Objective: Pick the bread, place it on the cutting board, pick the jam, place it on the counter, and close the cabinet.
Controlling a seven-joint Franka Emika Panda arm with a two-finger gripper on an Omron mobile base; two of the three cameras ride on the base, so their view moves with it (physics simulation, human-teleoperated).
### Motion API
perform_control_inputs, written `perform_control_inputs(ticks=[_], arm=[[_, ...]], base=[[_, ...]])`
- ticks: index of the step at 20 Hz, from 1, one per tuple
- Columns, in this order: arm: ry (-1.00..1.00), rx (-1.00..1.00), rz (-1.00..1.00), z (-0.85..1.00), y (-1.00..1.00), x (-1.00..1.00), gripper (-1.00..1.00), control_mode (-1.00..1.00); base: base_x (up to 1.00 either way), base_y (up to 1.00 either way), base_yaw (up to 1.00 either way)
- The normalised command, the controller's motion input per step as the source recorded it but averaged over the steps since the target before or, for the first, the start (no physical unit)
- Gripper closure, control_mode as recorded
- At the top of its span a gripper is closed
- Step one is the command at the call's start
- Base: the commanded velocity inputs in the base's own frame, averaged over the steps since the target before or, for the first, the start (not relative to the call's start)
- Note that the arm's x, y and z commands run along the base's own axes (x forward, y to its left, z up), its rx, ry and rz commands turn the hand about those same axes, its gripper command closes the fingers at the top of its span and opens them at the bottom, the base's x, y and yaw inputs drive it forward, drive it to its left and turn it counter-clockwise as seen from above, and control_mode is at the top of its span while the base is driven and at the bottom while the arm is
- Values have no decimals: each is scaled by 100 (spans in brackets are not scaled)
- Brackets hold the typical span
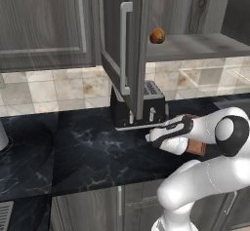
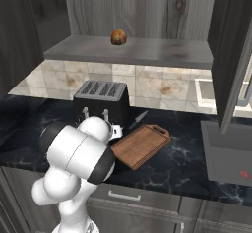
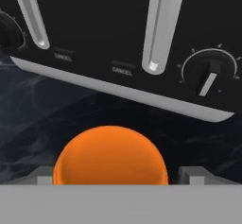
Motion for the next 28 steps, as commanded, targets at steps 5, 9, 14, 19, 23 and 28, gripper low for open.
perform_control_inputs(ticks=[5, 9, 14, 19, 23, 28], arm=[[0, 0, 0, 0, 0, -7, -100, -100], [0, 0, 0, 0, 0, -14, -100, -100], [-2, 0, 0, 1, 0, -30, -100, -100], [-5, 0, 0, 4, 0, -25, -100, -100], [-3, 0, 0, 7, 0, -15, -100, -100], [-3, 0, 0, 15, 0, -14, -100, -100]], base=[[0, 0, 0], [0, 0, 0], [0, 0, 0], [0, 0, 0], [0, 0, 0], [0, 0, 0]])
